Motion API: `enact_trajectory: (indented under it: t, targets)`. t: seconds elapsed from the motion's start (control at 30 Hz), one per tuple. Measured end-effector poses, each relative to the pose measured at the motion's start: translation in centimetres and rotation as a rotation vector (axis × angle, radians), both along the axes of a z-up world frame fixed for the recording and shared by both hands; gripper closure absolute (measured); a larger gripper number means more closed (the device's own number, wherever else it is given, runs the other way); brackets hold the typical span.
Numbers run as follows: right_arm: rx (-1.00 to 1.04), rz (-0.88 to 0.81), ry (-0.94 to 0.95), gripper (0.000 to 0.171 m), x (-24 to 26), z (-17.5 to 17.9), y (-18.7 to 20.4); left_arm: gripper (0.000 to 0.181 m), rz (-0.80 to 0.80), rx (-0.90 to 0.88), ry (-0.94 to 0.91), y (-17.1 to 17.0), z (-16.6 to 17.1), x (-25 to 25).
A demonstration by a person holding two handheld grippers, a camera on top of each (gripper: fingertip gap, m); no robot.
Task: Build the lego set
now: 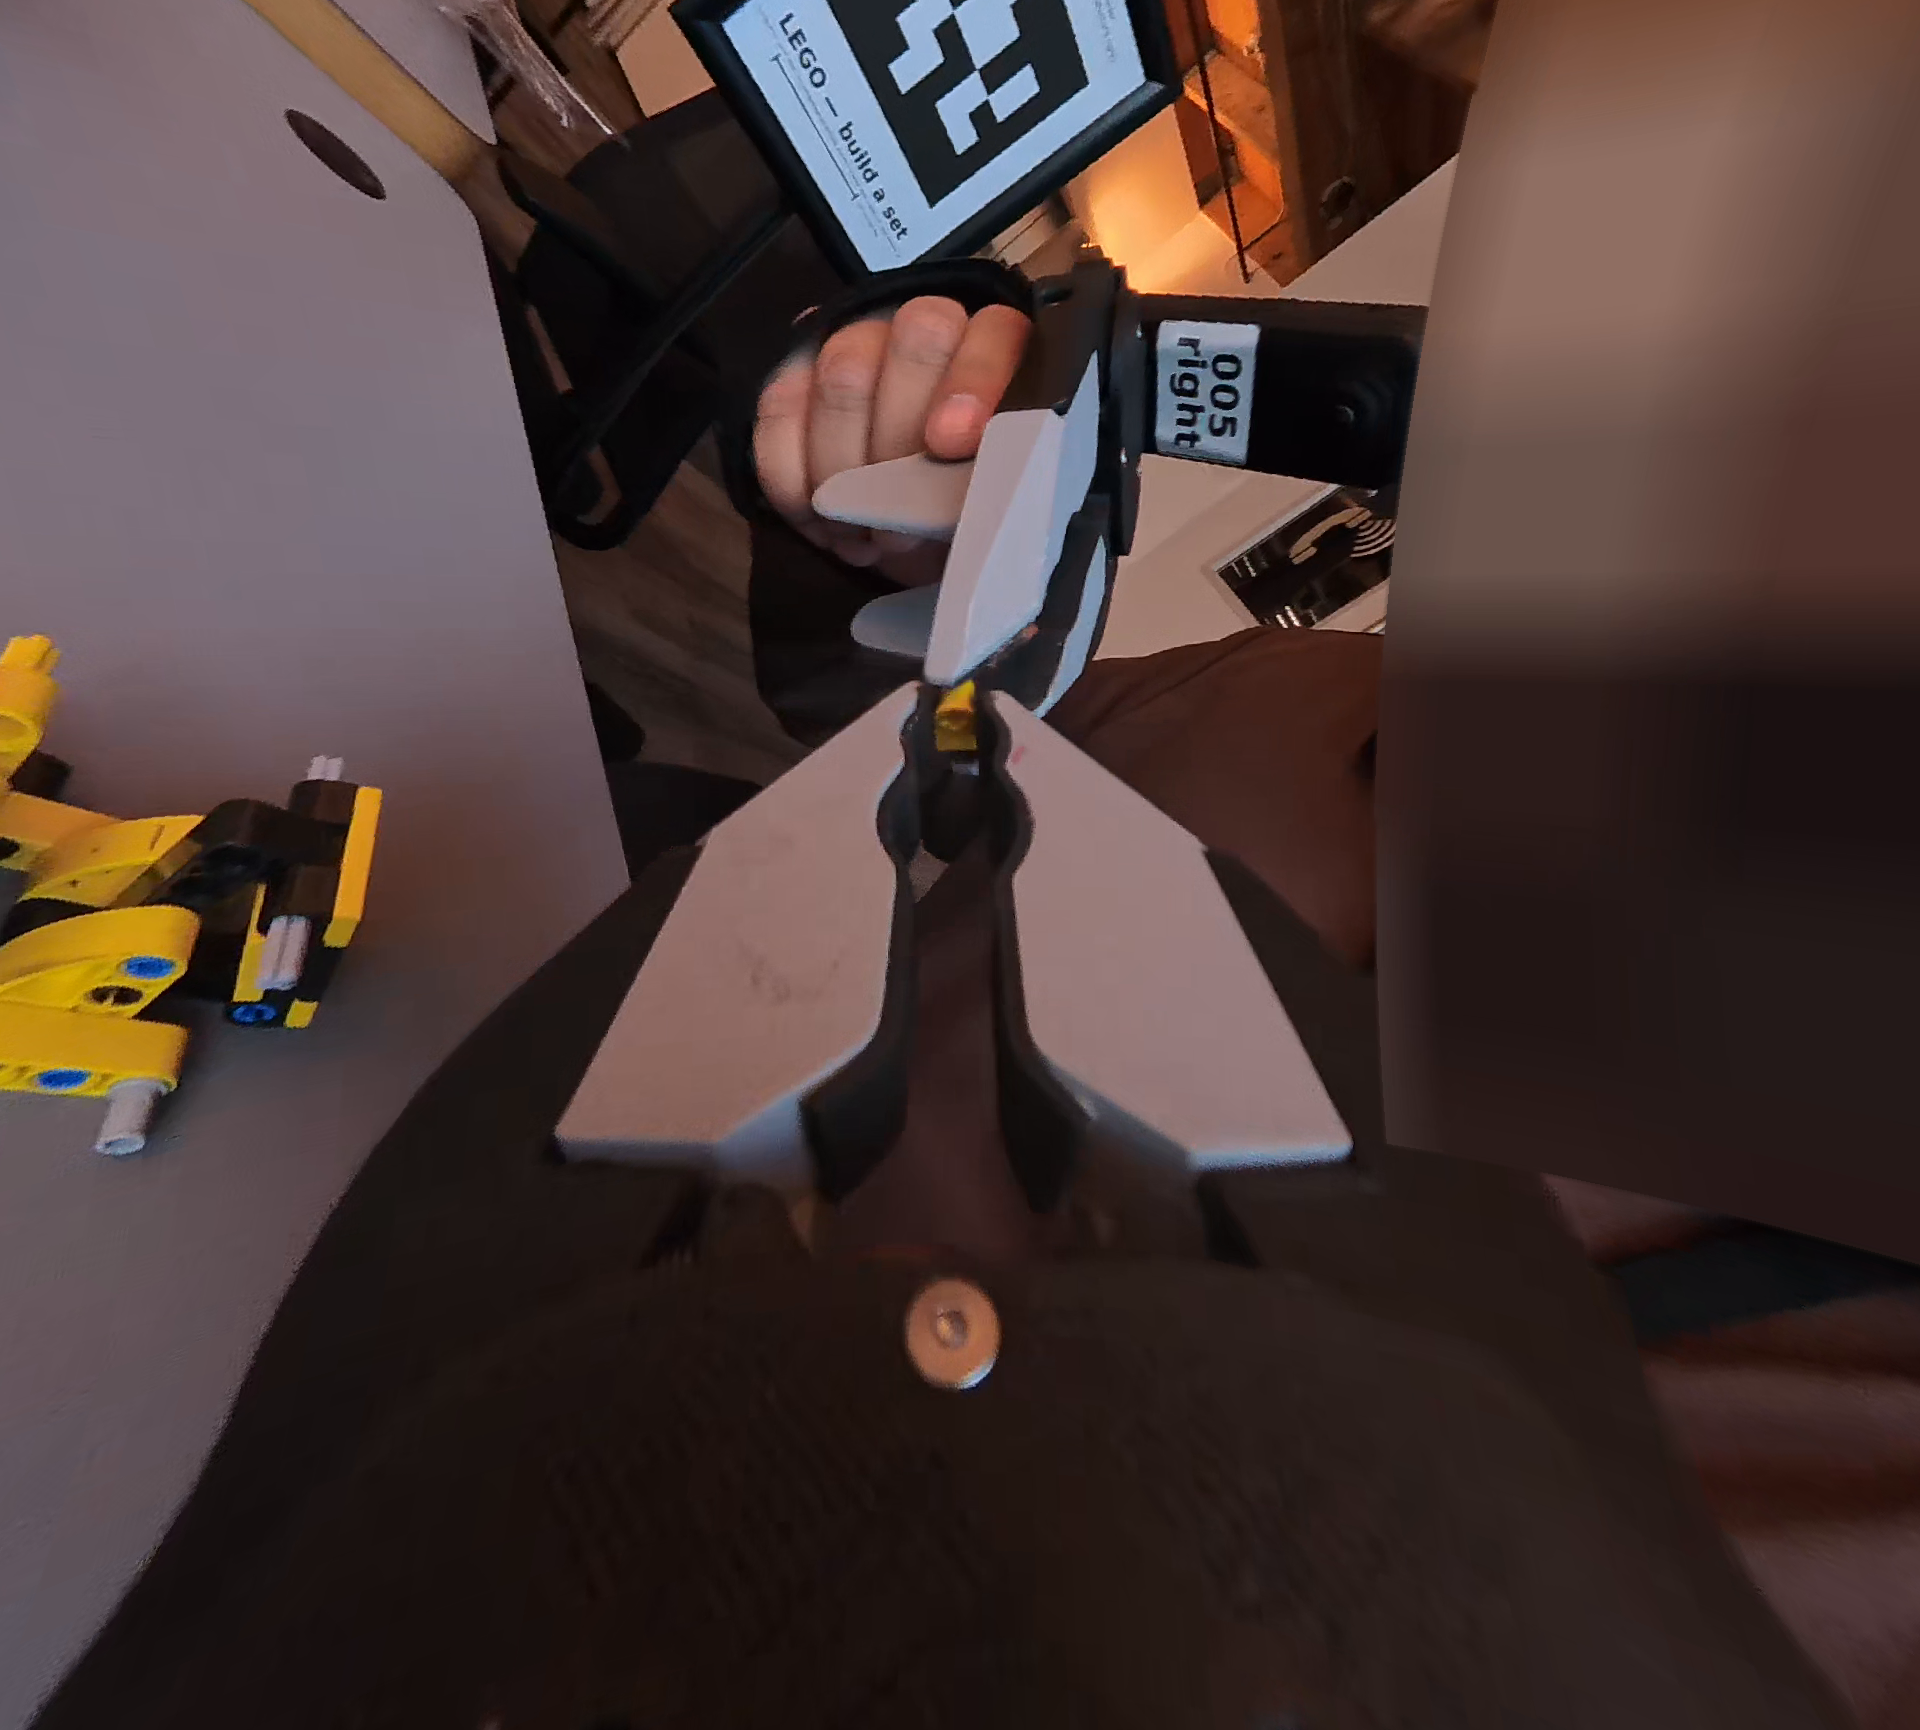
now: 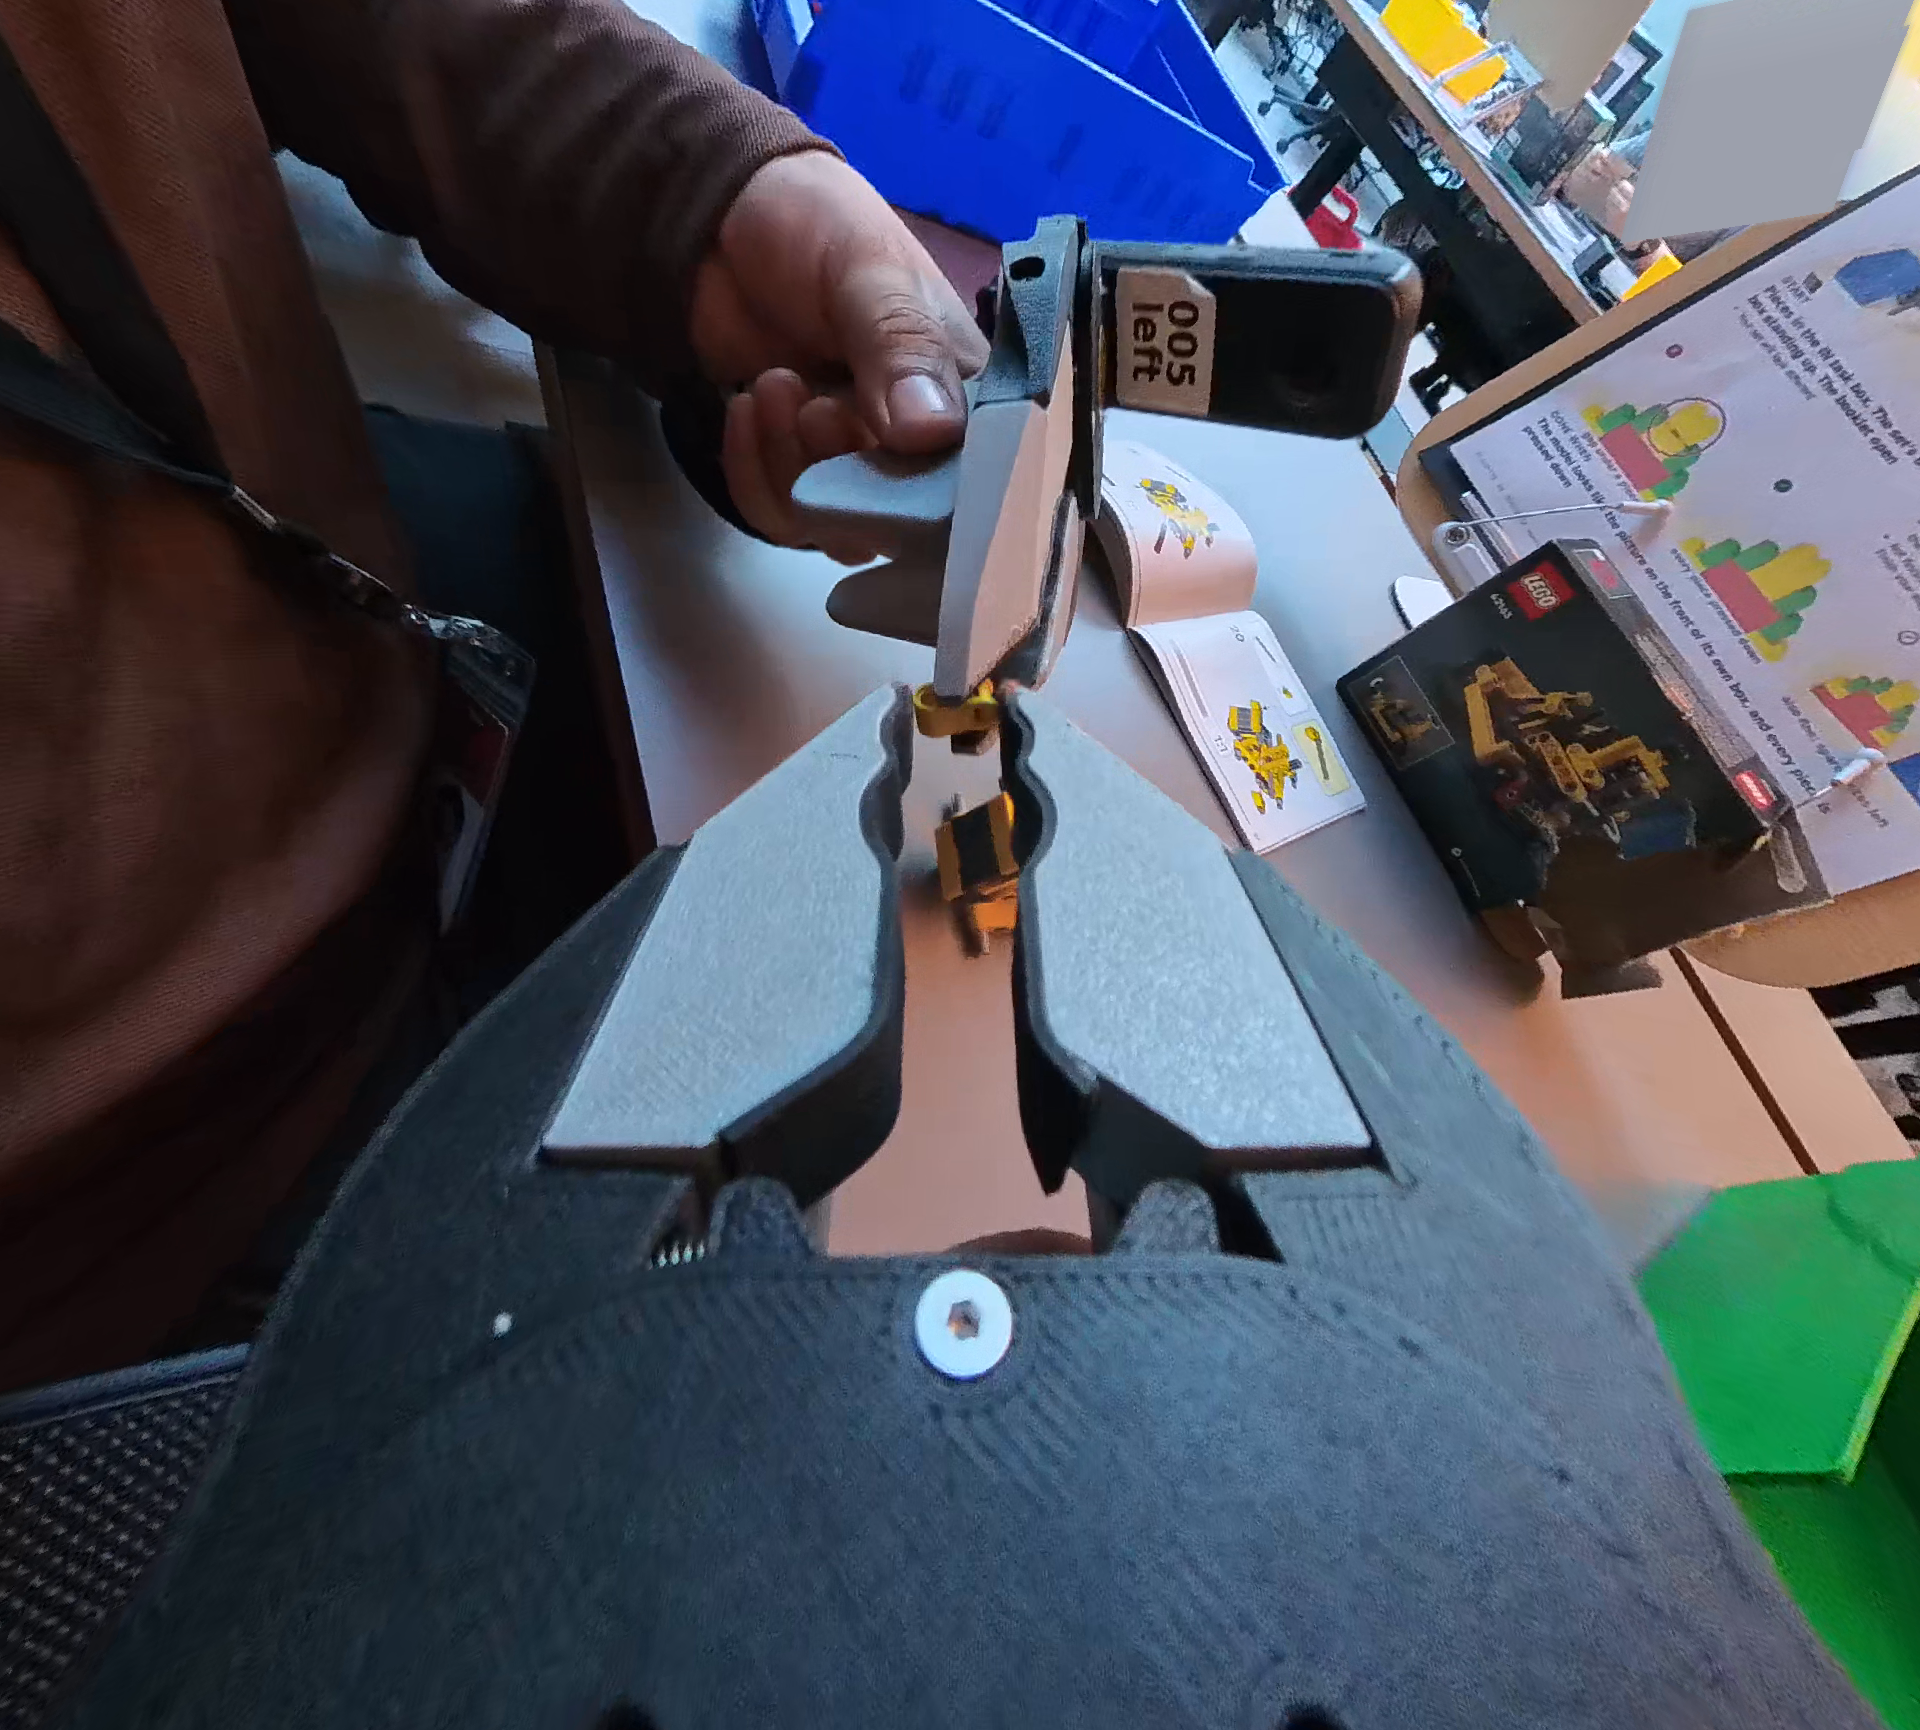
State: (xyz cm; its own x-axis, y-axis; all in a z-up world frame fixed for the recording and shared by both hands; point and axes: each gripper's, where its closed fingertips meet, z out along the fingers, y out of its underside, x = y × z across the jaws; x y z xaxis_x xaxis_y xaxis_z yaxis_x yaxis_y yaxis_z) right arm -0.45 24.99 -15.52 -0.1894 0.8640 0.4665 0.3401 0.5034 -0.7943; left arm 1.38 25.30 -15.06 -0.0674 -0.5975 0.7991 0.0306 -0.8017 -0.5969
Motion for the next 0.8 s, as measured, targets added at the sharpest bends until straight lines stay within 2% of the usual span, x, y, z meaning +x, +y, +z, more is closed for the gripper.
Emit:
enact_trajectory:
  t: [0.8]
  targets:
    - [0.037, -0.013, -0.039, 0.159, -0.06, -1.07, 0.3, 0.176, -0.002, -0.017, 0.025, 0.13, -0.87, -0.06]
